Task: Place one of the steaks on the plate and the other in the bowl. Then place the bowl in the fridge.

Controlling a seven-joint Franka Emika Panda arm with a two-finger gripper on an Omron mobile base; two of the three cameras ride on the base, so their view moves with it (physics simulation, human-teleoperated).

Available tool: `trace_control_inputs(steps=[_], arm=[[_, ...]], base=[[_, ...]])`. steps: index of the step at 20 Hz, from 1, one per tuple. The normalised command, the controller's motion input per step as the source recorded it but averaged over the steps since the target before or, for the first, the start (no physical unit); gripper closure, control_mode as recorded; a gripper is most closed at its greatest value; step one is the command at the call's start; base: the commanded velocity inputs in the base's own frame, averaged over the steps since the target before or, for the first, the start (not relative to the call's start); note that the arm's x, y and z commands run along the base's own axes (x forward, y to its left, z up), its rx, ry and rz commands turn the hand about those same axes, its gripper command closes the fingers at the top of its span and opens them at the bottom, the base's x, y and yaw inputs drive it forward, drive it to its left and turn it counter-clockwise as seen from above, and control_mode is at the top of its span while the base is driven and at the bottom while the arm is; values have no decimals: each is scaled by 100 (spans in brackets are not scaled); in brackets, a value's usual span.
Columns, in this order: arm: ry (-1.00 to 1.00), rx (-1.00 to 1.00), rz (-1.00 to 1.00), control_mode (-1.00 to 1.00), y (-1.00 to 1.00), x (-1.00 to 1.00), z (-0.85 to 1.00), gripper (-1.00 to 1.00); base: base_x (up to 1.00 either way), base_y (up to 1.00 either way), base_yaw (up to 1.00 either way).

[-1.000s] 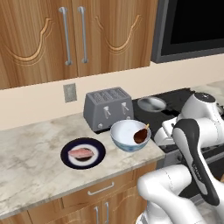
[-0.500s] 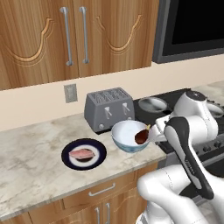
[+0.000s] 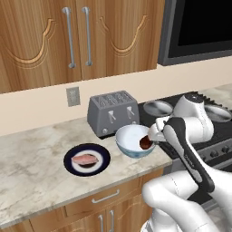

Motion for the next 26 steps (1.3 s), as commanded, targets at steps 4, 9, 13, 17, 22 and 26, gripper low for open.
trace_control_inputs(steps=[4, 9, 13, 17, 22, 26], arm=[[0, 1, -16, -100, 6, 42, -25, -100], [3, 0, -13, -100, 2, 42, -33, -100], [7, 0, -10, -100, 13, 47, -27, -100], [12, 0, -7, -100, 19, 44, -23, -100], [14, 0, -7, -100, 8, 37, -21, -100], [17, 0, -6, -100, 0, 29, -20, -100]], base=[[0, 0, 0], [0, 0, 0], [0, 0, 0], [0, 0, 0], [0, 0, 0], [0, 0, 0]])
